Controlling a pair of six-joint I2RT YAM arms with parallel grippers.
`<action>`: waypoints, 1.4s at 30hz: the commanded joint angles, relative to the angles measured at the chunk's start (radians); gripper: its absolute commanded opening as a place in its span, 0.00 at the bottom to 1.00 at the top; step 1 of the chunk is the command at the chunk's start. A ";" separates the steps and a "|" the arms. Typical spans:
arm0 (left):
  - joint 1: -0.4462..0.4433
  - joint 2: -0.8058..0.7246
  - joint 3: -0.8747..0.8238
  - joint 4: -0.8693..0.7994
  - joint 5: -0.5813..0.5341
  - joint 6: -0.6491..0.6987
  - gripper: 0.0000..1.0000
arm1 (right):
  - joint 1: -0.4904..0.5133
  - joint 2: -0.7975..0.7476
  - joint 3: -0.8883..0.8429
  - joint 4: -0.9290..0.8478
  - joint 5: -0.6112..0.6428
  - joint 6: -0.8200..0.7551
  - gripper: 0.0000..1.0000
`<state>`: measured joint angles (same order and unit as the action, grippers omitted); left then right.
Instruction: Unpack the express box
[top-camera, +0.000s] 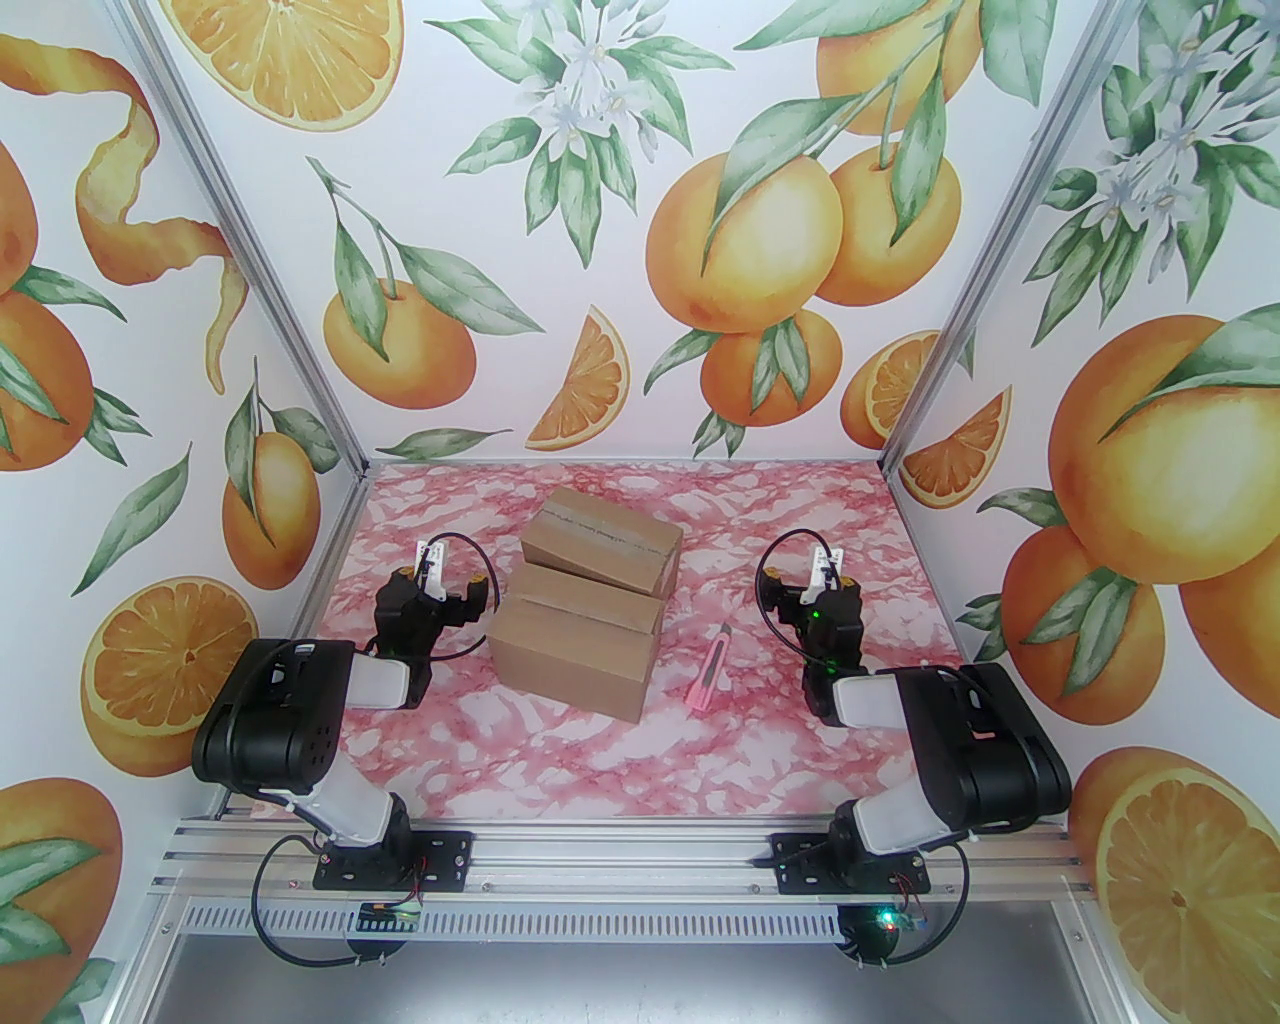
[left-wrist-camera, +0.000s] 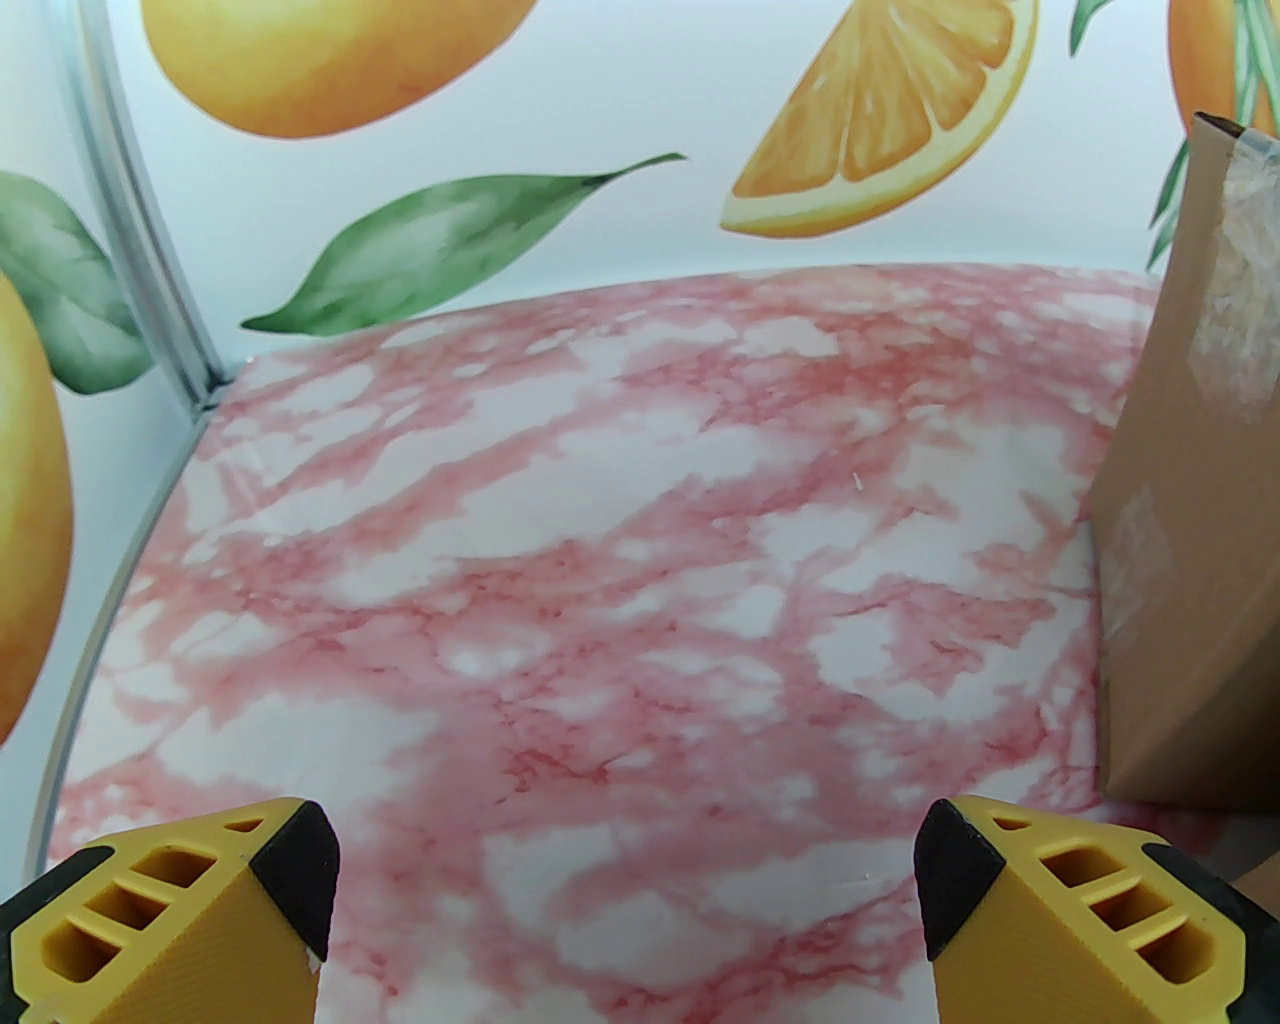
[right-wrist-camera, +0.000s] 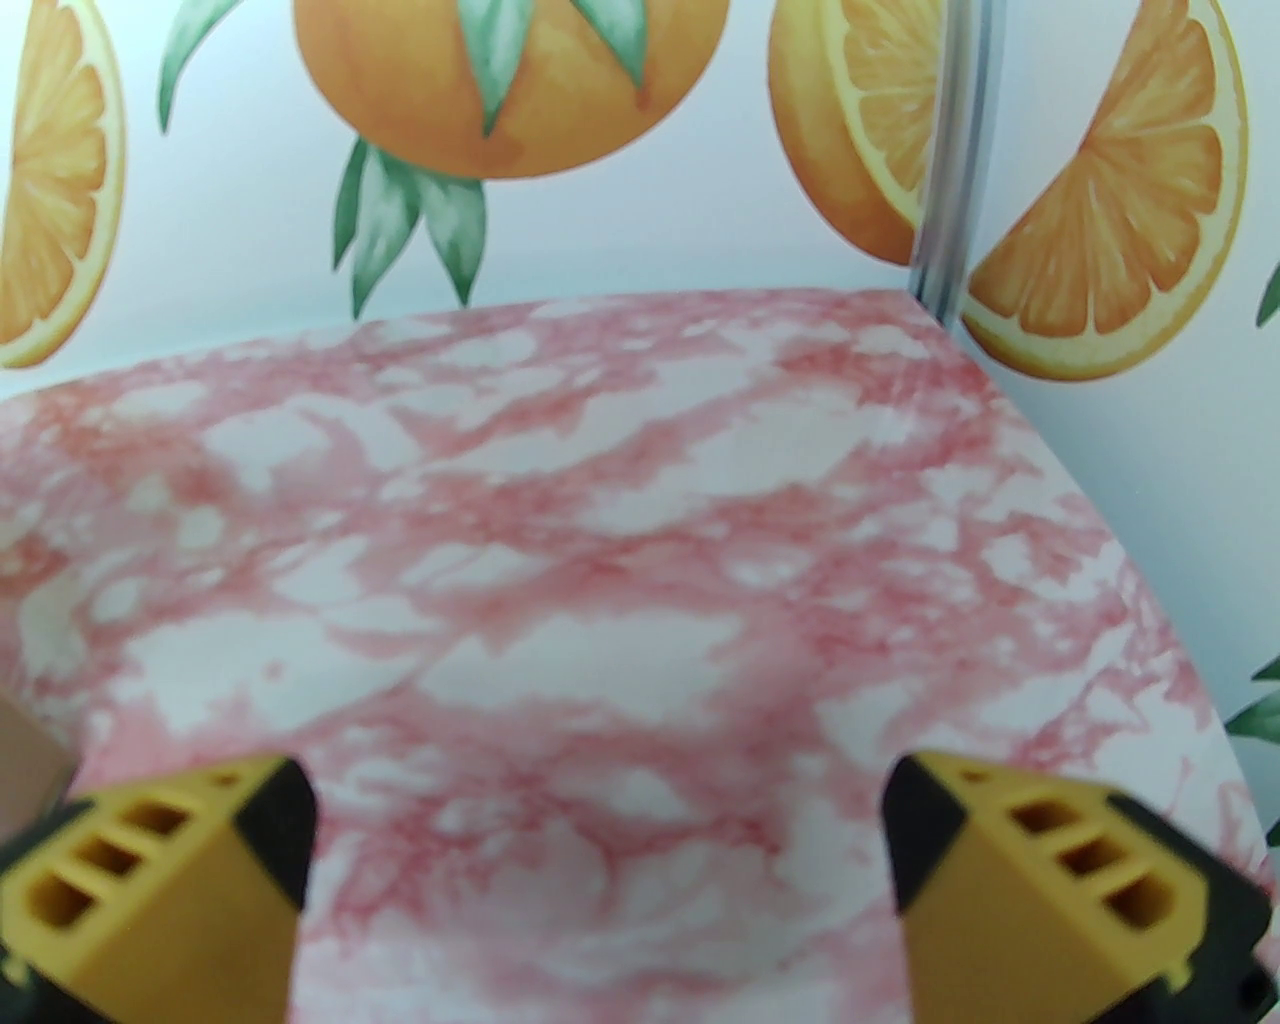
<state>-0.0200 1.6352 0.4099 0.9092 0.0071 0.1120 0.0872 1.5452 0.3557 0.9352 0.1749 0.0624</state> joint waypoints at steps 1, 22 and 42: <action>0.005 0.009 0.027 0.026 0.012 0.012 1.00 | 0.003 0.011 0.023 -0.004 -0.025 -0.003 1.00; 0.038 -0.690 0.253 -1.125 -0.147 -0.477 0.94 | 0.167 -0.452 0.295 -0.842 -0.359 0.042 0.91; -0.224 -1.131 0.058 -1.418 0.125 -1.074 1.00 | 0.378 -0.115 0.442 -0.801 -0.850 0.217 0.78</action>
<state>-0.2024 0.4850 0.4797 -0.5148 0.0875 -0.9047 0.4446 1.3788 0.7593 0.0940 -0.5713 0.2340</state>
